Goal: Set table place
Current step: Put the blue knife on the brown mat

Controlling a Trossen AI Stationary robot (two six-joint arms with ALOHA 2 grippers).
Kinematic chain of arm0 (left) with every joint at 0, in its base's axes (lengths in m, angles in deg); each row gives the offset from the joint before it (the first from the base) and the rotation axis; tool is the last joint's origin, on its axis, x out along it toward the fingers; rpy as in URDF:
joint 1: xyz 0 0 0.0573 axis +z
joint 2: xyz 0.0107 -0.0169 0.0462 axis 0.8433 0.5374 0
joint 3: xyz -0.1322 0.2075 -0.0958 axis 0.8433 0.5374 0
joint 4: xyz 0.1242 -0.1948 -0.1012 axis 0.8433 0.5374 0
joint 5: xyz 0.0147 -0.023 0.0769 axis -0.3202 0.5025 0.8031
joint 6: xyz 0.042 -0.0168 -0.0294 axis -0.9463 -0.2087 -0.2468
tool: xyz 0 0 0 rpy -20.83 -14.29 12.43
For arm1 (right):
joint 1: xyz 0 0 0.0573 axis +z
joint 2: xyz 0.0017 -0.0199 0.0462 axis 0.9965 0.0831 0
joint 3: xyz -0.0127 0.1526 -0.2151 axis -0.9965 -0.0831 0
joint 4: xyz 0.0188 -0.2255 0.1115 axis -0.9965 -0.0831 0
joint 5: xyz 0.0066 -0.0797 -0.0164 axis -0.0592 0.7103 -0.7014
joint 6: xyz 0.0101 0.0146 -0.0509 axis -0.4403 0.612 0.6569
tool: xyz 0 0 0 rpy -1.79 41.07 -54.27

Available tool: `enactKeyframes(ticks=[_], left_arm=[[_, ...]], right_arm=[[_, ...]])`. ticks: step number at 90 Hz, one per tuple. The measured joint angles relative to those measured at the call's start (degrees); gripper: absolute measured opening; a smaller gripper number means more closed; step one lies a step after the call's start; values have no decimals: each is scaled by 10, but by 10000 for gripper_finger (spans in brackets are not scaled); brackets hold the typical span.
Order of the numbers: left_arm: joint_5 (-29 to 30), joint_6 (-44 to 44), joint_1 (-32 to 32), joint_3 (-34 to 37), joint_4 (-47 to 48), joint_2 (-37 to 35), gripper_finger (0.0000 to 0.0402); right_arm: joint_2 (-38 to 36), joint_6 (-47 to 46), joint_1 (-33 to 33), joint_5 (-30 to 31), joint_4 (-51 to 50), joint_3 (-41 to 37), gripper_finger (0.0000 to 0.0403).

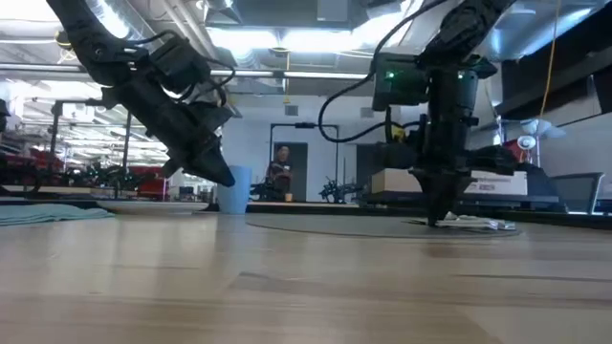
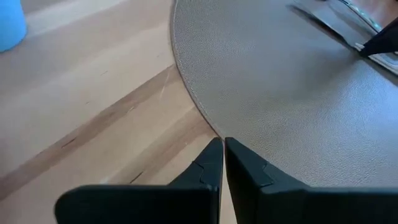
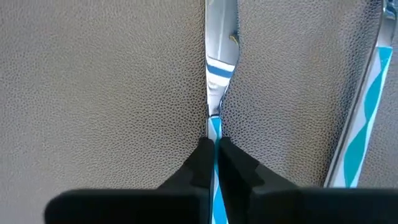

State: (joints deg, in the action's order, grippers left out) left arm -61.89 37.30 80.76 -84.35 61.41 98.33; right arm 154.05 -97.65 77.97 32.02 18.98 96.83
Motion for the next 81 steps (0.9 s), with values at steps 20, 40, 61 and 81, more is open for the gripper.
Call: enactKeyframes(ticks=[20, 40, 61, 81], left_arm=[[0, 0, 0, 0, 0, 0, 0], [0, 0, 0, 0, 0, 0, 0], [0, 3, 0, 0, 0, 0, 0], [0, 3, 0, 0, 0, 0, 0]], right_arm=[[-16, -3, 0, 5, -20, 6, 0], [-36, -1, 0, 20, -49, 25, 1], [-37, -4, -16, 48, -72, 26, 1], [-37, 13, -38, 54, -54, 26, 0]])
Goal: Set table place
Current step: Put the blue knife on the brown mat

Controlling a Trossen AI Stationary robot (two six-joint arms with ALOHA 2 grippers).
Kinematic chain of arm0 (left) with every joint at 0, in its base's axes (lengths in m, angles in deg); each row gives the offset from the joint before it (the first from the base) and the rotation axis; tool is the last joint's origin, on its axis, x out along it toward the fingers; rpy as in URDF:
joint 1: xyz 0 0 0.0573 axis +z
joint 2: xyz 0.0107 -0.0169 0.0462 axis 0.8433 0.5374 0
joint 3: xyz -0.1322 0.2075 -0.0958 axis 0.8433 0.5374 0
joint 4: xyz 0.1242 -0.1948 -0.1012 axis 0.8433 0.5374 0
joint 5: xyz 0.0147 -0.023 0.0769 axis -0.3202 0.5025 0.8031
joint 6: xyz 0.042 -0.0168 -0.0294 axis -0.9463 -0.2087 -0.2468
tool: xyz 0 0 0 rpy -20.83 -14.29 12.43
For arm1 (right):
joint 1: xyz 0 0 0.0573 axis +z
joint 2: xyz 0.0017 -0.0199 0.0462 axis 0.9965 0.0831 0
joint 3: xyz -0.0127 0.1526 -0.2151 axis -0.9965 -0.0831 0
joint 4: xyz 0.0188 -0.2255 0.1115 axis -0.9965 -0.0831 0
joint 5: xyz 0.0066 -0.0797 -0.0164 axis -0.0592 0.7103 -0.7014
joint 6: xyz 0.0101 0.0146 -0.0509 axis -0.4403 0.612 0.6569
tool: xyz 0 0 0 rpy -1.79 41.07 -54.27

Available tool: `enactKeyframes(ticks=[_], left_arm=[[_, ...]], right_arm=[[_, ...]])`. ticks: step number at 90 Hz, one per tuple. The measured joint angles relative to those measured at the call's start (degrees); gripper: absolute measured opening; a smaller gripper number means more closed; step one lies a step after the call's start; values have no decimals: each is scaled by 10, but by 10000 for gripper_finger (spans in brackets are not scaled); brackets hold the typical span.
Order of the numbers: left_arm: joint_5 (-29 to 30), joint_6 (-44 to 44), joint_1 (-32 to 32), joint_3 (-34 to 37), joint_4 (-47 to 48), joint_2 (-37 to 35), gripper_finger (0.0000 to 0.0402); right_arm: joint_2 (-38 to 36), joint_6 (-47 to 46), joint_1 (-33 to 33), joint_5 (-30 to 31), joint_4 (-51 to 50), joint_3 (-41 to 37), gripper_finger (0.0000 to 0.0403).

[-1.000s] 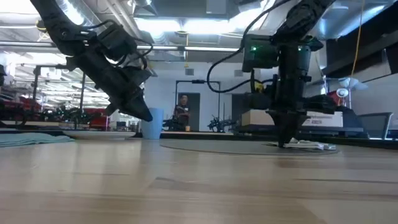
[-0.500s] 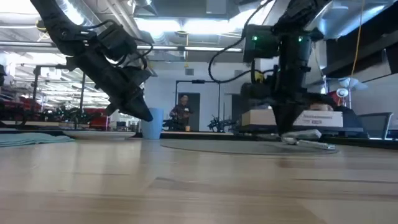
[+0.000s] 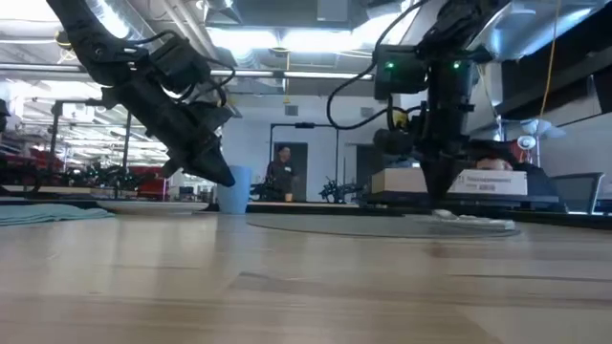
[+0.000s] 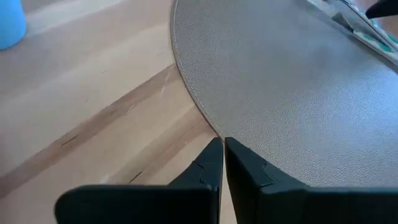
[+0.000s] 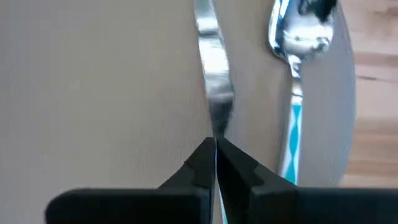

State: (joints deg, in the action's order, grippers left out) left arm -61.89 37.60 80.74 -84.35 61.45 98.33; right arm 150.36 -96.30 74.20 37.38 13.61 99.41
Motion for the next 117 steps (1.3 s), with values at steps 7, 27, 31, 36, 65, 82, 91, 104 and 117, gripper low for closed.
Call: enactKeyframes(ticks=[7, 27, 31, 36, 65, 82, 91, 104, 117], left_arm=[[0, 0, 0, 0, 0, 0, 0], [0, -2, 0, 0, 0, 0, 0], [0, -2, 0, 0, 0, 0, 0], [0, -2, 0, 0, 1, 0, 0], [0, -2, 0, 0, 3, 0, 0], [0, -1, 0, 0, 5, 0, 0], [0, -1, 0, 0, 5, 0, 0], [0, -1, 0, 0, 5, 0, 0], [0, -2, 0, 0, 6, 0, 0]], right_arm=[[0, 1, 0, -4, -3, 0, 1], [0, 2, 0, -18, -17, 0, 30], [0, 2, 0, -24, -23, 0, 38], [0, 3, 0, -30, -27, 0, 50], [0, 23, 1, -41, -29, 0, 76], [0, 42, -6, -4, -12, 0, 42], [0, 78, -22, 11, 11, 0, 8], [7, 127, -54, 17, 54, 0, 7], [31, 167, -77, -22, 68, 0, 2]])
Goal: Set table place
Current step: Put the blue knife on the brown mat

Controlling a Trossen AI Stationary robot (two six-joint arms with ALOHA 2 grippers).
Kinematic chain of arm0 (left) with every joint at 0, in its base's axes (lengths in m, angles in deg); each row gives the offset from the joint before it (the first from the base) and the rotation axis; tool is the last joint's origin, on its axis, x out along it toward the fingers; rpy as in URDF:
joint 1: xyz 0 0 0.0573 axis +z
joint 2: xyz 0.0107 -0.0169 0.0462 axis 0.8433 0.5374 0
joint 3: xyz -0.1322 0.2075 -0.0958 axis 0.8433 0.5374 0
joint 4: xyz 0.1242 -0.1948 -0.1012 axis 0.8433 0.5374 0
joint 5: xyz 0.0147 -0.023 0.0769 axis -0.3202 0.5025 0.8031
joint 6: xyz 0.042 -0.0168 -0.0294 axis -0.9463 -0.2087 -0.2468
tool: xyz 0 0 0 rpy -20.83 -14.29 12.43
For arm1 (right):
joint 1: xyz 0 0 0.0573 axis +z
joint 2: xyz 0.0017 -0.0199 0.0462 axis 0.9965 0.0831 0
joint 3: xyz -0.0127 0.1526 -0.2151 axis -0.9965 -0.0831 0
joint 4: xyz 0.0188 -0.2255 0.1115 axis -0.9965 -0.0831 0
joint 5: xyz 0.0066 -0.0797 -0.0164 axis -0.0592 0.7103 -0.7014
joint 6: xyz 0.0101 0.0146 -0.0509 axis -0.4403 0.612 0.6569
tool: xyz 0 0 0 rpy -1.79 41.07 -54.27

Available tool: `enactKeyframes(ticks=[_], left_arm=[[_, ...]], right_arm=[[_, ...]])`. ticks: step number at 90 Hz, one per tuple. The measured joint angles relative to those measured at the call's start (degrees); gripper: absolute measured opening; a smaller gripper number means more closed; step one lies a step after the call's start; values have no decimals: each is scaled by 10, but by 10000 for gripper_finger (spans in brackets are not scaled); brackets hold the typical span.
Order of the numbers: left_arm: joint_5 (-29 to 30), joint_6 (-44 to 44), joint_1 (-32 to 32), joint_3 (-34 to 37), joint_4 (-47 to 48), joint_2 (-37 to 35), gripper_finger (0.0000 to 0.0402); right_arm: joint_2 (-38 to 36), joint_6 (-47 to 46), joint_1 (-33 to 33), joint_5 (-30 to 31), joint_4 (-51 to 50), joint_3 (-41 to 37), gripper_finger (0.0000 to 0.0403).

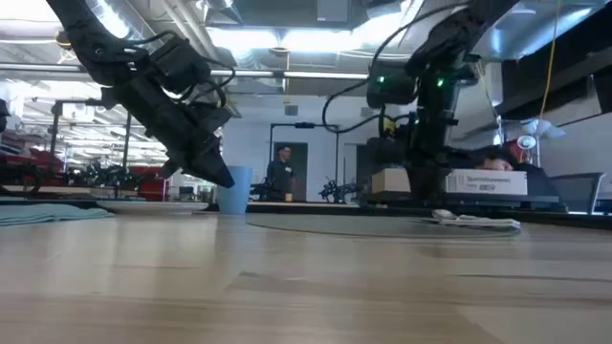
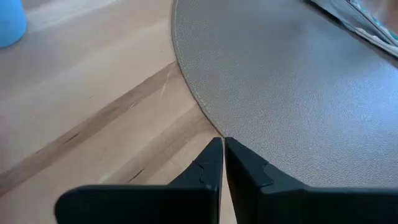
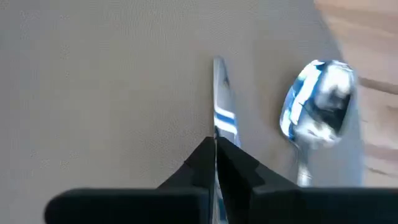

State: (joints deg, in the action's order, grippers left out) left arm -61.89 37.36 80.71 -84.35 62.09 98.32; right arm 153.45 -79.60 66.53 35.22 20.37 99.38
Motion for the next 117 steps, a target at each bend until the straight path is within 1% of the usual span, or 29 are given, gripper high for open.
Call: enactKeyframes(ticks=[8, 19, 34, 43, 68, 76, 117], left_arm=[[0, -1, 0, 0, 6, 0, 0], [0, -1, 0, 0, 7, 0, 0], [1, -1, 0, 0, 8, 0, 0], [1, -1, 0, 0, 8, 0, 0], [1, -1, 0, 0, 8, 0, 0], [1, -1, 0, 0, 8, 0, 0], [1, -1, 0, 0, 8, 0, 0]], right_arm=[[4, 11, 3, -25, -7, 0, 1], [3, 11, 17, -31, -41, 0, 0], [2, -7, 37, -45, -120, 6, 0], [3, -18, 50, -58, -136, 6, 0], [3, -38, 65, -95, -144, 3, 0], [3, -41, 68, -99, -160, 2, 0], [4, -49, 68, -119, -151, 2, 0]])
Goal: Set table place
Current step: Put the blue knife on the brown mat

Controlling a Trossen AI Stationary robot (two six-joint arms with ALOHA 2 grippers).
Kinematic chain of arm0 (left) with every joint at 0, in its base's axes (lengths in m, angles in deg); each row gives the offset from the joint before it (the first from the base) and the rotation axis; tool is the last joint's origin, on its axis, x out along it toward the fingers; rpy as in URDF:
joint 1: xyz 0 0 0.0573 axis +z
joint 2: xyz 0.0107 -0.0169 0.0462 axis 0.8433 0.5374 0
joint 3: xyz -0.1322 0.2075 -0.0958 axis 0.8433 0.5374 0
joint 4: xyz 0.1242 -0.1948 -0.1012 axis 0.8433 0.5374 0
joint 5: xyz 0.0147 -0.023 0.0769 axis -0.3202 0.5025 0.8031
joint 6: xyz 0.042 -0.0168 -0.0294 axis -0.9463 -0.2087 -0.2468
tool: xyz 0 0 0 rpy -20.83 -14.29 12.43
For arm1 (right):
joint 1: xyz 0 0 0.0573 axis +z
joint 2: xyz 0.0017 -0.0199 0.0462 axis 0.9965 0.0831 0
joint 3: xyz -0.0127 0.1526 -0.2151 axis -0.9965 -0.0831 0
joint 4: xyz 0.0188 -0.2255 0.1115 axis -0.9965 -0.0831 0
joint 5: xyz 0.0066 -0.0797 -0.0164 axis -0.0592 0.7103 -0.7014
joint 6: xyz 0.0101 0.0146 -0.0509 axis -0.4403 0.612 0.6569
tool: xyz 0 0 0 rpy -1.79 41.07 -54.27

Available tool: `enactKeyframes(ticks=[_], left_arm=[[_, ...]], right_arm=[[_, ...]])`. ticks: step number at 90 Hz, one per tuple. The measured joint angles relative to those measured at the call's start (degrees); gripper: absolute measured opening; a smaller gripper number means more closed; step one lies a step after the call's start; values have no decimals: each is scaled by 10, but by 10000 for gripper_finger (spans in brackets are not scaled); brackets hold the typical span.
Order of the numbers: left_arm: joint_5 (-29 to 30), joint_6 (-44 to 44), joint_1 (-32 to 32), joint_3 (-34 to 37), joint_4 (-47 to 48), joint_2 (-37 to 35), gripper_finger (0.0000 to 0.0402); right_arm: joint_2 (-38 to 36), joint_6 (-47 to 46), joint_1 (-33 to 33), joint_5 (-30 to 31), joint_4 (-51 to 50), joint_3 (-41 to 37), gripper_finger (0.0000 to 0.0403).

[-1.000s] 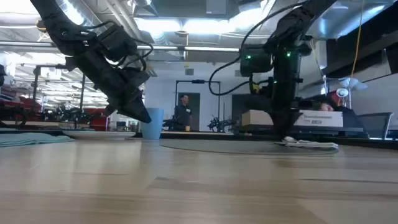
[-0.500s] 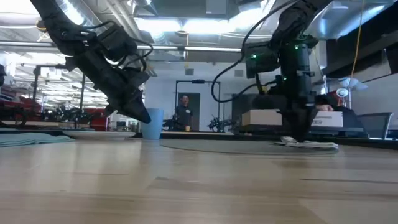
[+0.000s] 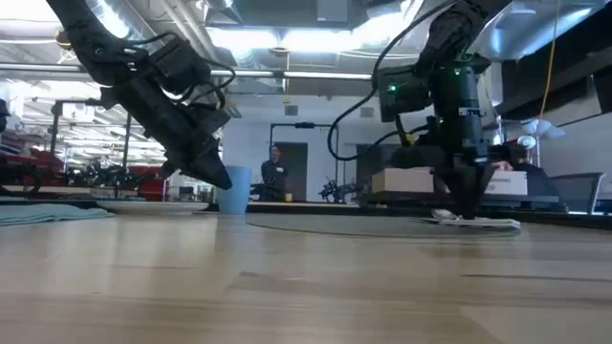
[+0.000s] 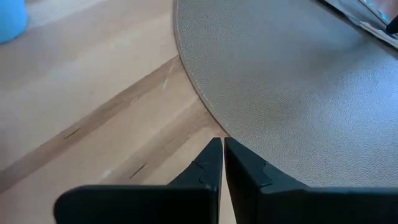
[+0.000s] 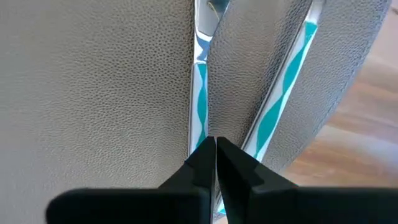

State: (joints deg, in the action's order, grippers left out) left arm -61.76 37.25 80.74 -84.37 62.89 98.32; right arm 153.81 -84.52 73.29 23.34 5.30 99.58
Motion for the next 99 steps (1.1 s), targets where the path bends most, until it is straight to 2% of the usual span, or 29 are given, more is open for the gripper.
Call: enactKeyframes(ticks=[45, 99], left_arm=[[0, 0, 0, 0, 0, 0, 0], [0, 0, 0, 0, 0, 0, 0]], right_arm=[[0, 0, 0, -16, 40, 0, 0], [0, 0, 0, -6, 46, 9, 0]])
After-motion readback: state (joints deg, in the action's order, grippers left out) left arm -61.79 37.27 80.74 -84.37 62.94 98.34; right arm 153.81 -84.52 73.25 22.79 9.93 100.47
